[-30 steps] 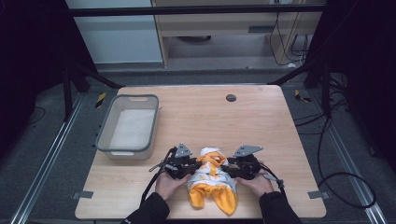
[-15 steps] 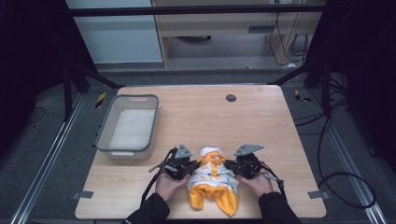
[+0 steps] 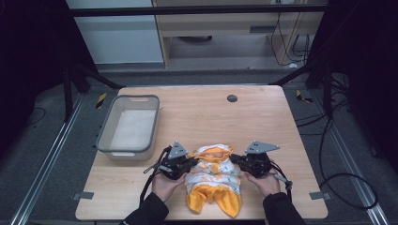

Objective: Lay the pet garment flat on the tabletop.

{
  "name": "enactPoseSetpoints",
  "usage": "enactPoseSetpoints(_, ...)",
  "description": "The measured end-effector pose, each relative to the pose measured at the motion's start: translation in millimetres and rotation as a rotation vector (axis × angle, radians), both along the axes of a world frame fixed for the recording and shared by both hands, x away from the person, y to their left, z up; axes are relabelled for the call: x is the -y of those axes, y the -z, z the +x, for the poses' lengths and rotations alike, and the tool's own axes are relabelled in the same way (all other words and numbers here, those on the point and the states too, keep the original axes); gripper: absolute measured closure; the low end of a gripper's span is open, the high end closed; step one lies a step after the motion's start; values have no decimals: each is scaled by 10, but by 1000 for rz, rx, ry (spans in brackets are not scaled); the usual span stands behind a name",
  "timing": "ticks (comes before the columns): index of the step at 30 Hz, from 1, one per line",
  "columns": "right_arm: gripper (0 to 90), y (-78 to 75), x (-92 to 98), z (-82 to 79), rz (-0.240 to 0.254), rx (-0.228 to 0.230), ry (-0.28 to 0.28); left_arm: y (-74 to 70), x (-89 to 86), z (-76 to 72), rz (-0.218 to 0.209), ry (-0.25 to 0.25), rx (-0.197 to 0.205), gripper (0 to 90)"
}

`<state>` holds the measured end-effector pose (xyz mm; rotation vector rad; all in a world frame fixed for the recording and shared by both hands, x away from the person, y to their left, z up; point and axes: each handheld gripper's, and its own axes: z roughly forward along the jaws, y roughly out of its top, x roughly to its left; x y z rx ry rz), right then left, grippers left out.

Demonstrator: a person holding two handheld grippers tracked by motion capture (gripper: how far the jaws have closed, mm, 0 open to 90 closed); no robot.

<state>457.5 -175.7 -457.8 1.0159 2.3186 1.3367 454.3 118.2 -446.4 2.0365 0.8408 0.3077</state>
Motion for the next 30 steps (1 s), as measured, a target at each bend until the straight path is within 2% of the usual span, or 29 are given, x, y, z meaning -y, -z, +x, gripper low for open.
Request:
enactPoseSetpoints(5, 867, -99, 12, -49, 21, 34, -2, -103, -45, -42, -20, -11, 22, 873)
enactPoseSetpoints(9, 866, -138, 4, -60, 30, 44, 1, -176, -55, -70, -28, -16, 44, 873)
enactPoseSetpoints(18, 867, -307, -51, -106, 59, 121, 22, -388, -105, -133, -58, -47, 117, 873)
enactPoseSetpoints(23, 867, -415, -91, -73, 81, 158, 43, -507, -131, -116, -68, -71, 154, 874)
enactPoseSetpoints(28, 868, -503, -148, -22, 98, 198, 78, -563, -122, -66, -74, -100, 183, 874)
enactPoseSetpoints(29, 868, -555, -183, 3, 109, 223, 99, -608, -131, -33, -86, -115, 195, 874)
enactPoseSetpoints(30, 868, -571, -196, 9, 117, 227, 106, -634, -137, -15, -99, -122, 199, 874)
